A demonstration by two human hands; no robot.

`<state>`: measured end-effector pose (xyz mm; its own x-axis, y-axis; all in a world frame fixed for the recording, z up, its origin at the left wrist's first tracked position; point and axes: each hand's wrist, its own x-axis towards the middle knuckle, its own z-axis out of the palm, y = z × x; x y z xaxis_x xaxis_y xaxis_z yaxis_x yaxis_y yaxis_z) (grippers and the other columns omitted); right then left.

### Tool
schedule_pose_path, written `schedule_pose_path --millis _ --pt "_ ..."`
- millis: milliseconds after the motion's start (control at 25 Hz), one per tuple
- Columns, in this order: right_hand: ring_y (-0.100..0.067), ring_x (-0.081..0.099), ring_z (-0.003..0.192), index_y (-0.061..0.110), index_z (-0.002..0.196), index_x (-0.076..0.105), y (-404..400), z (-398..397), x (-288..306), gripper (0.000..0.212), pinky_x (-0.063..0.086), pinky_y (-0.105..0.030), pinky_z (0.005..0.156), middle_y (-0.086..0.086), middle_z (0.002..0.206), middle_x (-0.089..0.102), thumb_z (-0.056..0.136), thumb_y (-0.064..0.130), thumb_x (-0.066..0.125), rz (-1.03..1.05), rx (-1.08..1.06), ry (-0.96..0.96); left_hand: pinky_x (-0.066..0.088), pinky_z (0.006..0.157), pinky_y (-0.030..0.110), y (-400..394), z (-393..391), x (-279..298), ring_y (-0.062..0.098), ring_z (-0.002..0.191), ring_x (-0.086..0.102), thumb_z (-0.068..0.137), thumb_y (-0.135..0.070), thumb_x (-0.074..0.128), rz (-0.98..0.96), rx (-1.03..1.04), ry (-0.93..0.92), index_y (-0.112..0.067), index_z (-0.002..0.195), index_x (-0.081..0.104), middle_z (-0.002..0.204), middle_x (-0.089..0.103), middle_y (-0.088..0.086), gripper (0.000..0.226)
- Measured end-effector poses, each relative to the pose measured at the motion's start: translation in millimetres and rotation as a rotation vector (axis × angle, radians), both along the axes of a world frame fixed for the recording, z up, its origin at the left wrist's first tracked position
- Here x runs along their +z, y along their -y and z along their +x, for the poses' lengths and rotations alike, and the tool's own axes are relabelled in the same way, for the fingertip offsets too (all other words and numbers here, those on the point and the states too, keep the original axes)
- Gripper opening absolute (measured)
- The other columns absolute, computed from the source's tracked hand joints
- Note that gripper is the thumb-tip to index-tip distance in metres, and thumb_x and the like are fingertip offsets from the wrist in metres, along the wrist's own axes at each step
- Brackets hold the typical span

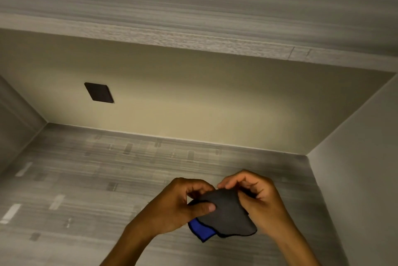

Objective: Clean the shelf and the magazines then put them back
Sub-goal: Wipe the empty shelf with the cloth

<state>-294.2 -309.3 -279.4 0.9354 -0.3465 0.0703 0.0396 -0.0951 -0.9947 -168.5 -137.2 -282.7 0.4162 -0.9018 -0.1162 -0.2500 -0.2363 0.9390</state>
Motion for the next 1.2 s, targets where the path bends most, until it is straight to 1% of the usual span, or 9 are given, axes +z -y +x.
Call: schedule_pose_path --millis 120,280,480,560,800,960,1040,1120,1200 --pt "-0.023 0.068 0.082 0.016 0.081 0.07 0 5 -7 0.034 0.054 -0.026 0.068 -0.009 0.085 0.071 0.085 -0.014 0.056 0.114 -0.098 -0.106 0.054 0.089 0.037 4 -1 -2 0.014 0.093 0.066 0.091 -0.02 0.065 -0.004 0.063 -0.086 -0.024 0.102 0.069 0.097 0.07 -0.002 0.012" --pt "-0.026 0.067 0.086 0.017 0.086 0.069 -11 9 -19 0.031 0.054 -0.03 0.066 -0.009 0.089 0.069 0.089 -0.008 0.05 0.181 -0.181 -0.218 0.058 0.084 0.04 2 -8 -13 0.016 0.098 0.066 0.076 -0.023 0.08 0.077 0.038 -0.204 -0.041 0.116 0.056 0.105 0.066 0.0 0.049" --pt "-0.022 0.067 0.099 0.017 0.107 0.07 -21 12 -23 0.025 0.054 -0.036 0.082 -0.007 0.104 0.071 0.097 0.03 0.052 0.393 -0.003 -0.361 0.056 0.086 0.04 -17 5 -23 0.017 0.096 0.067 0.083 -0.008 0.072 0.04 0.155 -0.263 -0.022 0.104 0.069 0.099 0.071 0.001 0.026" --pt "-0.024 0.068 0.1 0.011 0.108 0.071 -32 13 -25 0.022 0.055 -0.034 0.082 -0.01 0.103 0.073 0.091 0.022 0.063 0.337 0.037 -0.395 0.056 0.085 0.032 -25 11 -21 0.018 0.098 0.068 0.085 -0.011 0.071 -0.013 0.159 -0.339 -0.018 0.105 0.072 0.1 0.073 0.003 0.021" --pt "-0.033 0.069 0.096 0.005 0.103 0.071 -78 23 -33 0.033 0.055 -0.043 0.081 -0.017 0.103 0.072 0.074 0.022 0.072 0.498 -0.334 -0.294 0.058 0.078 0.035 -48 24 -37 0.024 0.095 0.07 0.075 -0.004 0.079 -0.067 0.369 -0.591 -0.03 0.108 0.068 0.101 0.071 0.01 0.044" --pt "-0.041 0.064 0.104 -0.002 0.106 0.068 -103 13 -49 0.055 0.051 -0.051 0.089 -0.024 0.114 0.065 0.093 0.047 0.046 1.02 -0.495 -0.152 0.059 0.067 0.036 -46 12 -42 0.032 0.085 0.069 0.071 0.004 0.07 -0.206 0.409 -0.951 -0.01 0.104 0.06 0.099 0.07 0.022 0.037" --pt "-0.04 0.055 0.12 -0.004 0.125 0.06 -118 13 -58 0.063 0.047 -0.05 0.098 -0.027 0.132 0.054 0.097 0.047 0.036 1.124 -0.607 0.013 0.058 0.071 0.037 -42 -9 -42 0.034 0.087 0.067 0.07 0.004 0.075 -0.288 0.441 -1.062 -0.009 0.098 0.059 0.099 0.069 0.023 0.036" --pt "-0.038 0.042 0.133 -0.004 0.14 0.043 -129 5 -62 0.068 0.034 -0.051 0.111 -0.025 0.146 0.04 0.098 0.048 0.036 1.21 -0.555 0.168 0.057 0.076 0.037 -39 -36 -43 0.031 0.091 0.067 0.066 0.0 0.079 -0.304 0.543 -0.897 -0.011 0.092 0.061 0.098 0.069 0.014 0.033" --pt "-0.036 0.055 0.123 -0.001 0.129 0.058 -138 -6 -56 0.08 0.048 -0.049 0.098 -0.022 0.136 0.054 0.077 0.059 0.066 1.335 -0.481 0.139 0.056 0.075 0.026 -37 -60 -44 0.02 0.092 0.066 0.07 -0.002 0.08 -0.234 0.666 -0.542 -0.019 0.09 0.061 0.093 0.067 -0.008 0.032"
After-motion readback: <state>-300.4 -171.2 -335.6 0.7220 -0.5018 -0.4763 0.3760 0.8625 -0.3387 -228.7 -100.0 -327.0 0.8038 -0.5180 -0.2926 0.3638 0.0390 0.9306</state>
